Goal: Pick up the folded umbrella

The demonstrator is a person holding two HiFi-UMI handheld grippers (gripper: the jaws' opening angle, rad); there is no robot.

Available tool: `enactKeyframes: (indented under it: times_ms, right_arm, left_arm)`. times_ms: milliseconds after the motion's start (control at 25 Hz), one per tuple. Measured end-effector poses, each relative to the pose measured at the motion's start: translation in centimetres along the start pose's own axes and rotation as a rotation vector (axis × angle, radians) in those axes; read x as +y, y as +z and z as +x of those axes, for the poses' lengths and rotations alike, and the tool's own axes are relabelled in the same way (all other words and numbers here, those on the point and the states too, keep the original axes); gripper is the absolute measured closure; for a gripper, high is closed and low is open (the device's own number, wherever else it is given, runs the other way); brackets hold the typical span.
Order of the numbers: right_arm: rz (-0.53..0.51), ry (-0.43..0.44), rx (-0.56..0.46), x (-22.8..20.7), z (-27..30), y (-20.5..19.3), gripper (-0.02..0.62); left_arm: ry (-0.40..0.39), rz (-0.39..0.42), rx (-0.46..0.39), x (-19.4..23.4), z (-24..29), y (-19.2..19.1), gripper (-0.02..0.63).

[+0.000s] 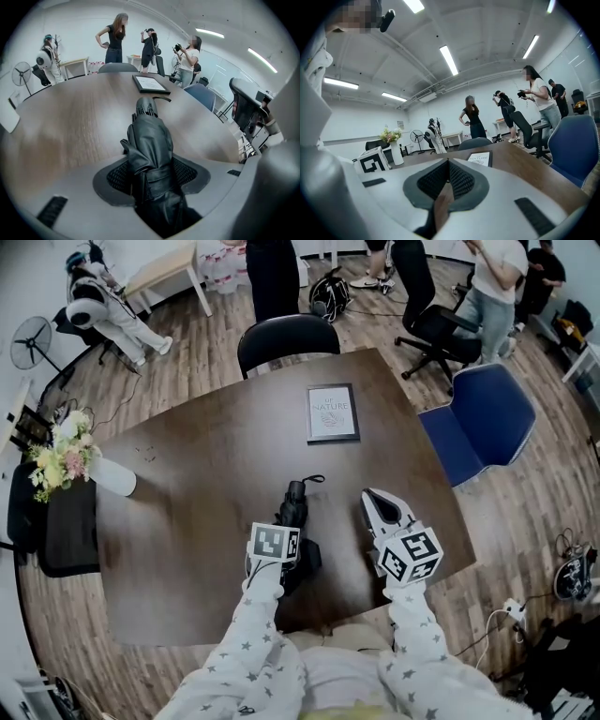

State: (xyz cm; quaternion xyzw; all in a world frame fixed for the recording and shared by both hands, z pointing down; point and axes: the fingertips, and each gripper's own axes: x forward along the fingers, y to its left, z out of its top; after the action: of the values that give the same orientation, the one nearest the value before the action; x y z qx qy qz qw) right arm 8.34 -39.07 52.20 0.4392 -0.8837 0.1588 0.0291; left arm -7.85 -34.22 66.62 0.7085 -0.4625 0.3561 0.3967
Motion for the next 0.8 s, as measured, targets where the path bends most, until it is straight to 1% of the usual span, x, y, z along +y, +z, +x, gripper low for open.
enactKeyframes:
  times_ms: [240,440,800]
  right_arm:
    - [-0.007,-0.004,-0.013,-0.3,-0.5,0.9,0.574]
    - [-0.016,0.014,-0.025,0.3,-0.5,1.7,0.574]
    - [-0.040,0.048,-0.046,1.5,-0.6,2.8,0.574]
  left_arm:
    - [-0.006,-0.014,-0.118,0.0,-2.1,1.3,0.359]
    - [-0.012,-0.022,-0.230,0.0,-4.7,2.6,0.362]
    - [0.011,-0.011,-0.424,-0.1,-10.0,4.7,0.360]
